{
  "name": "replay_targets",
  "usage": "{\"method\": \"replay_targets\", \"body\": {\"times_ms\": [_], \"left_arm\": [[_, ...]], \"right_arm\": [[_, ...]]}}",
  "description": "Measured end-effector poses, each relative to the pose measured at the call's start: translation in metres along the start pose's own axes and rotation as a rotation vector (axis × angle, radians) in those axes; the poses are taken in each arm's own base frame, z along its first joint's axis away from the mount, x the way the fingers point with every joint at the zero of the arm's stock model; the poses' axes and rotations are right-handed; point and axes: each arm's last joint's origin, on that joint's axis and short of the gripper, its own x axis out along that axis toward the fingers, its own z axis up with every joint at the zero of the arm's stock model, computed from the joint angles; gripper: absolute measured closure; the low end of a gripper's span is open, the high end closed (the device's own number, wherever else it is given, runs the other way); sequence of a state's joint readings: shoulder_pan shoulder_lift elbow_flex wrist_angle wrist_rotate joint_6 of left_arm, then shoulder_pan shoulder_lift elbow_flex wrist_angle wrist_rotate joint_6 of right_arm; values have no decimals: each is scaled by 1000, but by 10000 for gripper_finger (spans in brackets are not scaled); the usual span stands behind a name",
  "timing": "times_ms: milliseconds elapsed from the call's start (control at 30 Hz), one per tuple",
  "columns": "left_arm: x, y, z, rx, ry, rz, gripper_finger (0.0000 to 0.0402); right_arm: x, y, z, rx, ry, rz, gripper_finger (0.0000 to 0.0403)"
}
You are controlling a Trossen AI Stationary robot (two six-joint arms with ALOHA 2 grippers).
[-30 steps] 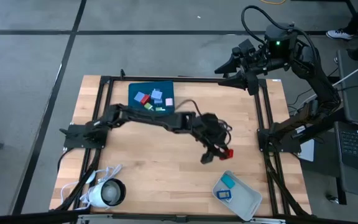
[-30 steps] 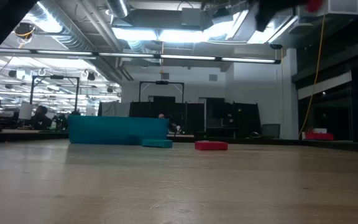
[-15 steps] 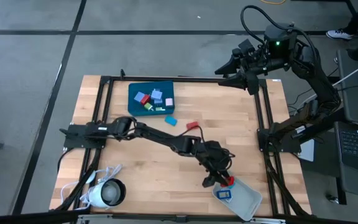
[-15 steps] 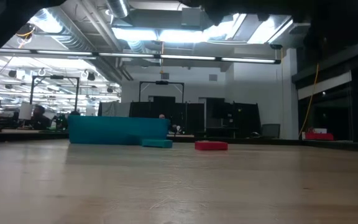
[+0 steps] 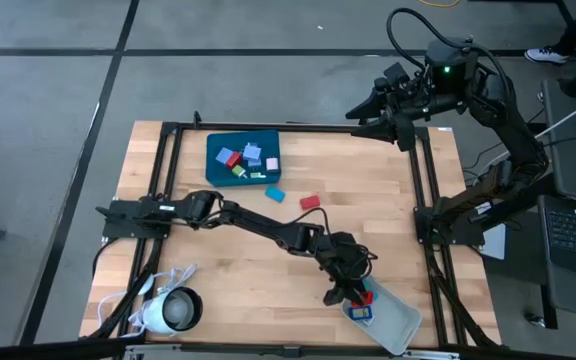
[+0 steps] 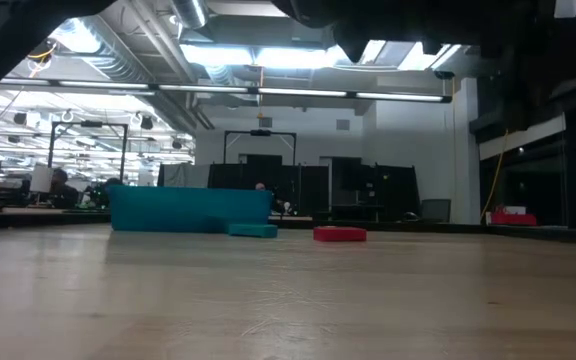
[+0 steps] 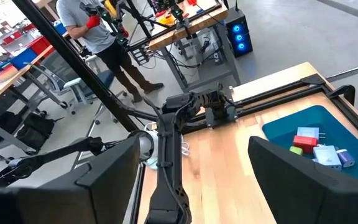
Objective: Pick & Place Office items
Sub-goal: Put the bottom red digital clock into the white bin, then put the red digital clock into the white bin
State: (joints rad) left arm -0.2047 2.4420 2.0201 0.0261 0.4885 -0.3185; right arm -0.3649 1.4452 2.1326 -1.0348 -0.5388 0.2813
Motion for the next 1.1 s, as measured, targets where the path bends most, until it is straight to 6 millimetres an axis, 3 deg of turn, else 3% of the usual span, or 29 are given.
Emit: {"method": "replay_targets", "body": {"times_ms": [100, 333, 600, 767, 933, 1100], "left_arm": [[0, 1, 0, 11, -2, 14, 265], [1, -1, 0, 25, -6, 13, 147], [-6, 2, 12, 51, -74, -13, 146], [-38, -1, 54, 149, -142, 45, 163], [-73, -5, 84, 280, -21, 246, 175], [-144, 15, 116, 267, 104, 490, 176]], "right_arm": [[0, 0, 0, 0, 0, 0, 99], [0, 0, 0, 0, 0, 0, 99], [0, 0, 0, -6, -2, 1, 99], [0, 2, 5, -41, -49, 17, 99], [-2, 8, 18, -126, -154, 106, 99], [-6, 8, 26, -192, -230, 125, 99]]}}
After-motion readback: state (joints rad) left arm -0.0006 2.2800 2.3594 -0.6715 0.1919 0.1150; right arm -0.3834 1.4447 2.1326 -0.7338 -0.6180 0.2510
